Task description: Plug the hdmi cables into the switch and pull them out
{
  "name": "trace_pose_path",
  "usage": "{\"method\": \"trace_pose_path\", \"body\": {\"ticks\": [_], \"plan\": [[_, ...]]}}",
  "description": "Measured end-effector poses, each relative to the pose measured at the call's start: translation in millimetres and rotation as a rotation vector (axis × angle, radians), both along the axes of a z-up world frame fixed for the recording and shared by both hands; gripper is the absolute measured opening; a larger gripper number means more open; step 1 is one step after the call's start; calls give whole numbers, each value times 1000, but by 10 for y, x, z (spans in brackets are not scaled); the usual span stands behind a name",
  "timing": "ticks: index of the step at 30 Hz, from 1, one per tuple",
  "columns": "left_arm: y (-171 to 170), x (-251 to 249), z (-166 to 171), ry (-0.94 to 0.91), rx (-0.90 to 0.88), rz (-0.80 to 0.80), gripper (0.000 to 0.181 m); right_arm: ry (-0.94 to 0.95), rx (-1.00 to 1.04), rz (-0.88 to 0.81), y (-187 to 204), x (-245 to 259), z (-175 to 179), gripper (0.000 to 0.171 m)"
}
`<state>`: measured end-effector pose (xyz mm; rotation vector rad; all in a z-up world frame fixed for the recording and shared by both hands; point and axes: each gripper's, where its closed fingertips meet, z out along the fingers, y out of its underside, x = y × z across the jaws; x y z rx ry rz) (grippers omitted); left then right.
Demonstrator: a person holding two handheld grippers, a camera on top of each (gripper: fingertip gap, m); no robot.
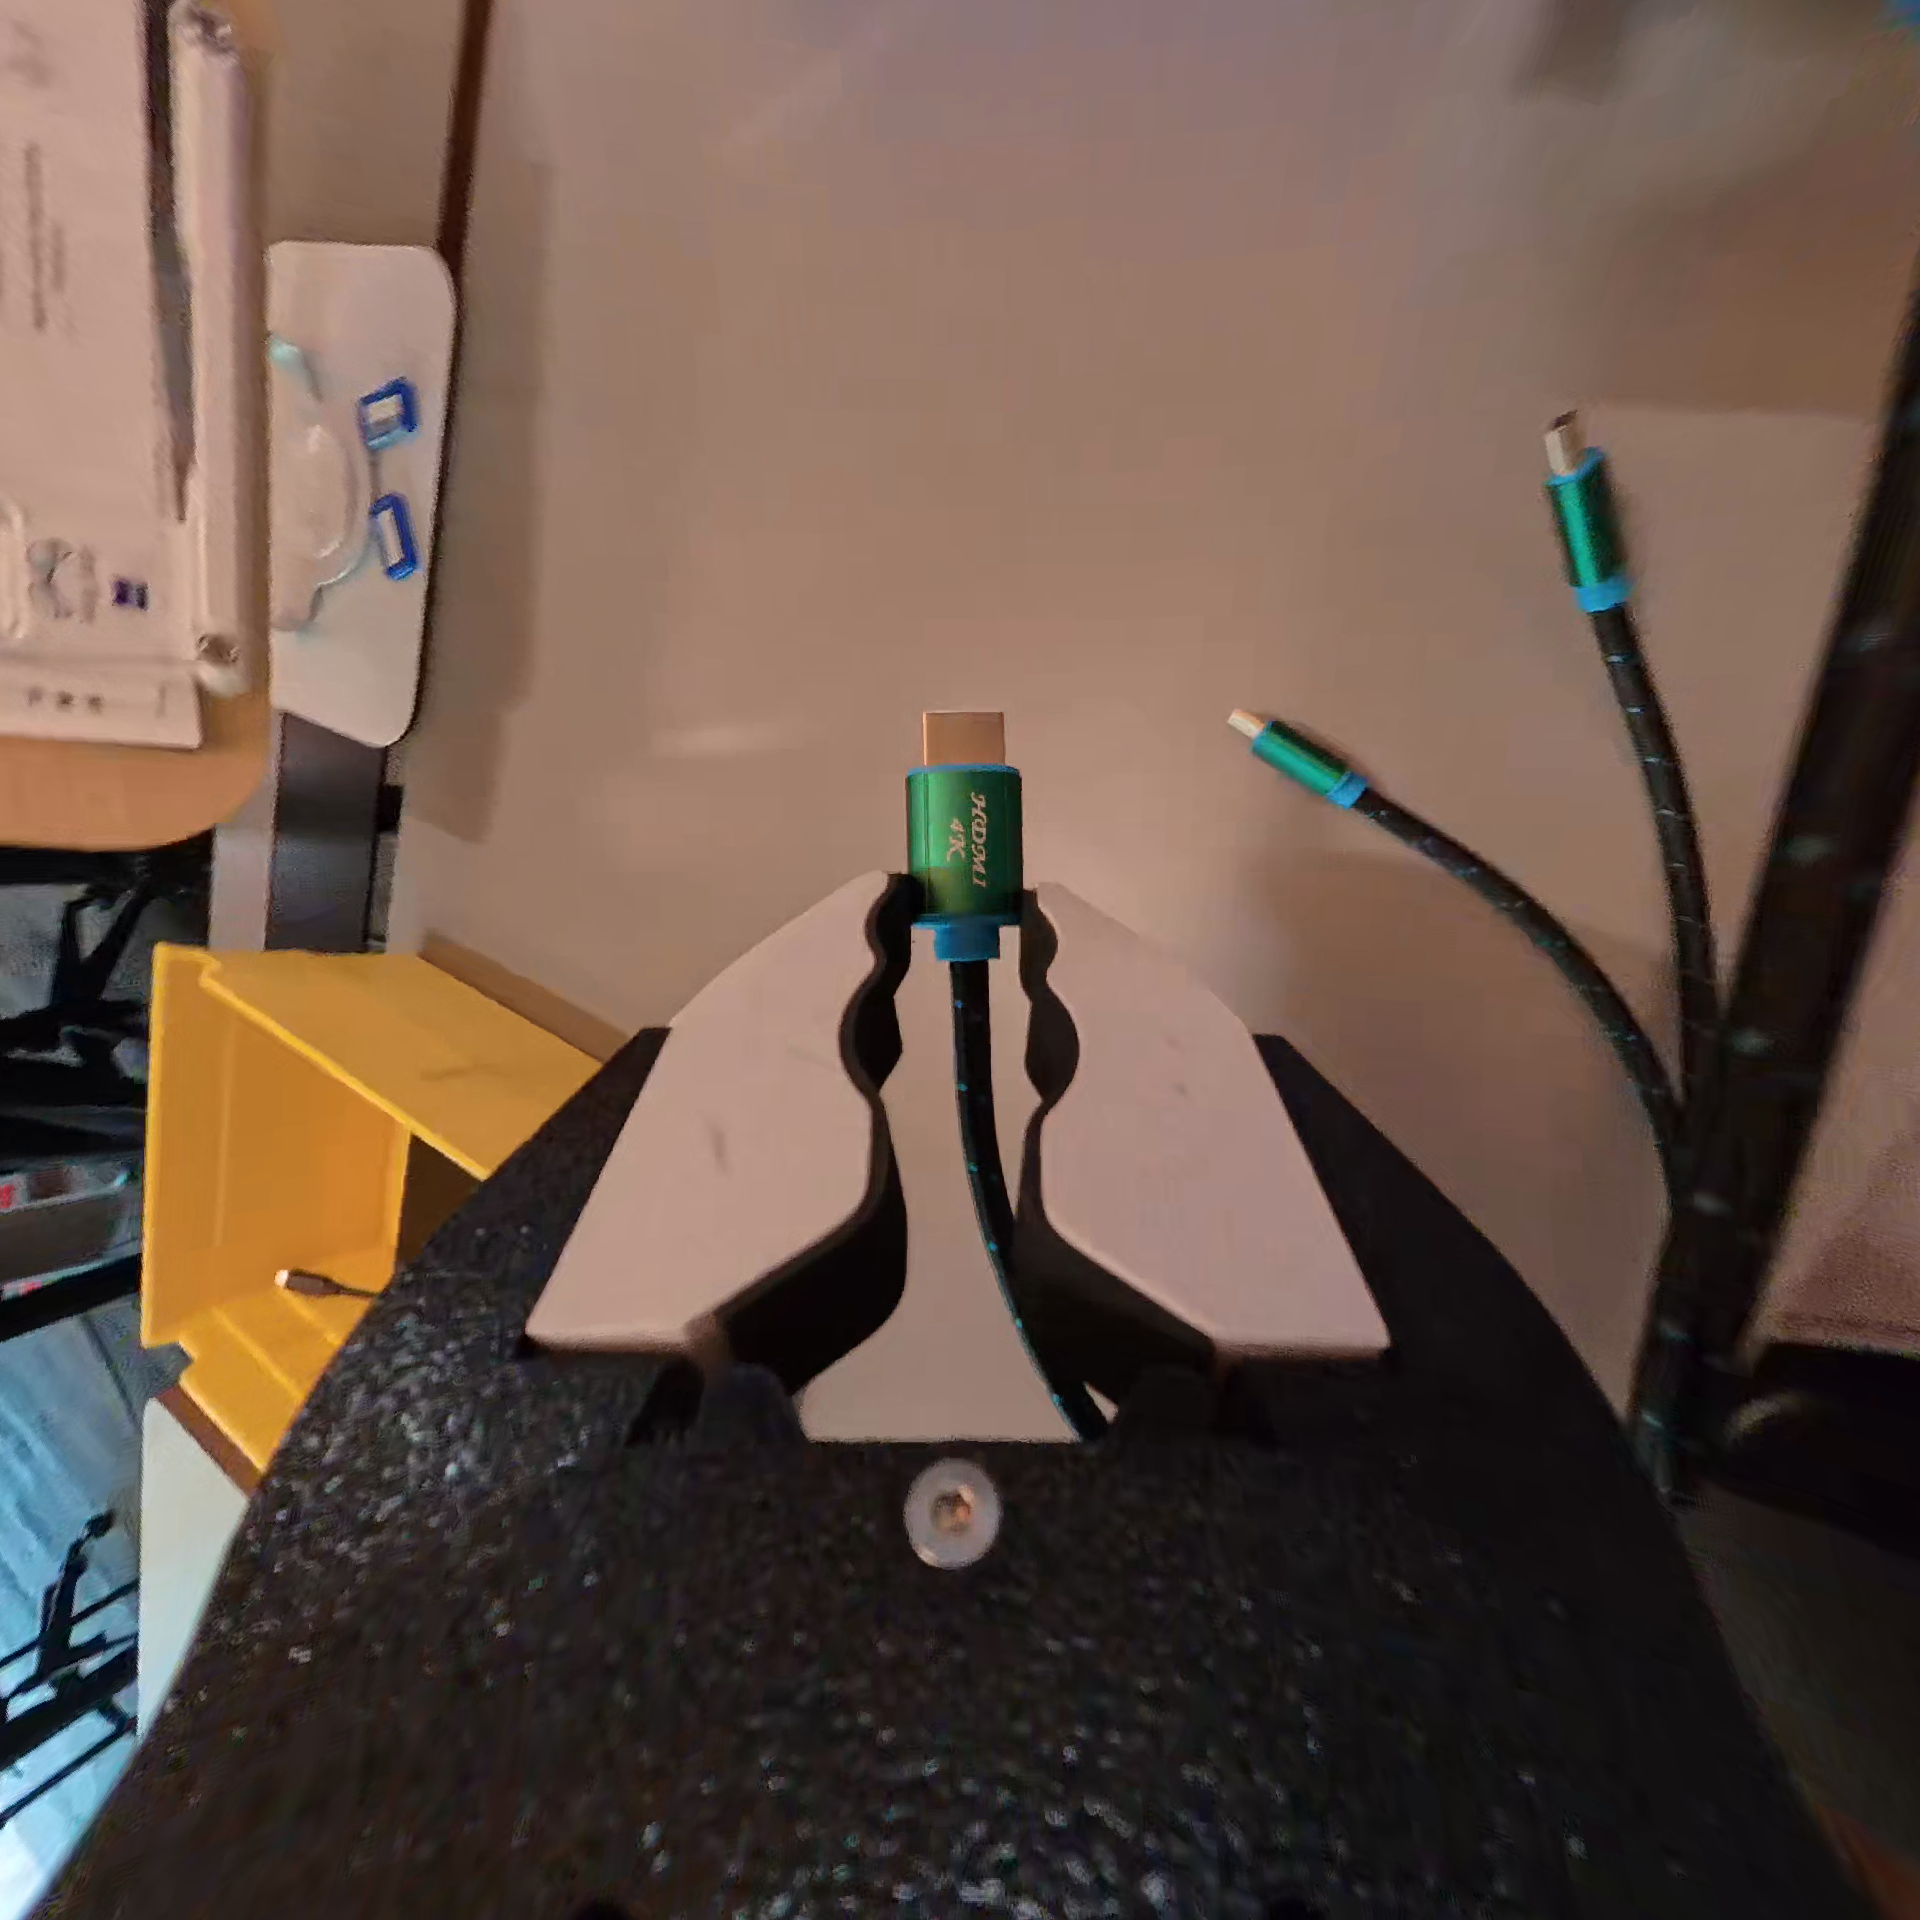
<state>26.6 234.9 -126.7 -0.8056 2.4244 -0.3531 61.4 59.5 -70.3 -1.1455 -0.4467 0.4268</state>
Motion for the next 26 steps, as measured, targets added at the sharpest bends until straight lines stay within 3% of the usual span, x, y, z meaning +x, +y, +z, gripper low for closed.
{"method": "trace_pose_path", "body": {"ticks": [1, 7, 11, 26], "plan": [[-78, -9, 46, 33, -2, -20, 20, 1, 1, 9, -11, -8, -5, 22], [-535, -1, 384, 97, -80, -101, 20, -6, -22, 34, -13, -45, -53, 22], [-731, -15, 432, 149, -130, -114, 20, -11, -32, 28, 9, -45, -71, 22], [-776, -2, 300, 248, -43, -134, 20, -44, -76, 36, 41, -93, -135, 22]]}}
